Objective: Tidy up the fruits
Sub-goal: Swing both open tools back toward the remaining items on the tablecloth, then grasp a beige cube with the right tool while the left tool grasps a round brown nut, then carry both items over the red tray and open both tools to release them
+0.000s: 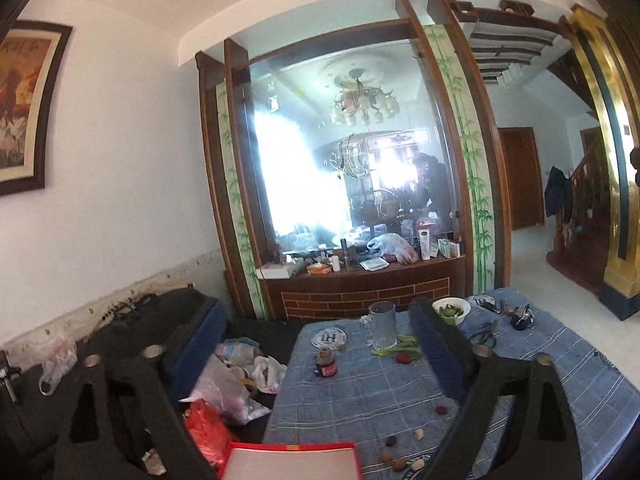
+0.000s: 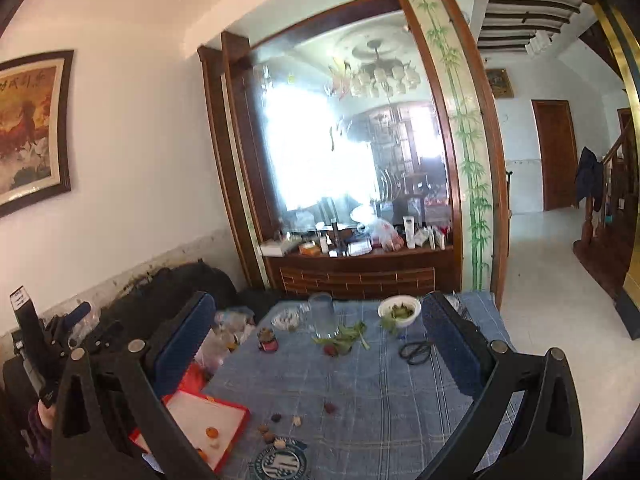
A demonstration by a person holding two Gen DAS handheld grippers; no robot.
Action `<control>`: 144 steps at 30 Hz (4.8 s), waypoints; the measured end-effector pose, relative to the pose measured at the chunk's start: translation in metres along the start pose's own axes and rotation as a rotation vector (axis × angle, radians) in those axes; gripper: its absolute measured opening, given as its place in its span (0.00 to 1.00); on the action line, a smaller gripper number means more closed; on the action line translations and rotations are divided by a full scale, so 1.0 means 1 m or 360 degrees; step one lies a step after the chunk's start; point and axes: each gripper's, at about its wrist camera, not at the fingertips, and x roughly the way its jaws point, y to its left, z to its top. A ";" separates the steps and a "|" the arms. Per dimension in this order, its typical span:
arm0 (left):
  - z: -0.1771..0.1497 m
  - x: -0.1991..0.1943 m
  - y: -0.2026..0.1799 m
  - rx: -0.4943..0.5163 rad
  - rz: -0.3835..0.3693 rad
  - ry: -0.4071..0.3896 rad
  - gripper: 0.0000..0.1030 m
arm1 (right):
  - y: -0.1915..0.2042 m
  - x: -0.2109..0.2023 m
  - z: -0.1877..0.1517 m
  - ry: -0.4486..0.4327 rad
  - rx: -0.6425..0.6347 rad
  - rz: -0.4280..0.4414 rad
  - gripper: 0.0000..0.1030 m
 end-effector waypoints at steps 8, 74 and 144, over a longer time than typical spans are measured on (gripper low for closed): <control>-0.120 0.088 -0.023 0.0012 -0.0023 0.0477 1.00 | -0.008 0.201 -0.191 0.0891 0.0107 0.0167 1.00; -0.292 0.224 -0.116 -0.0046 -0.0345 0.1396 0.21 | -0.055 0.339 -0.335 0.0901 0.0447 0.0174 0.26; -0.299 0.115 0.074 -0.0104 0.0400 0.1130 0.47 | 0.188 0.305 -0.371 0.1014 0.0133 0.0807 0.56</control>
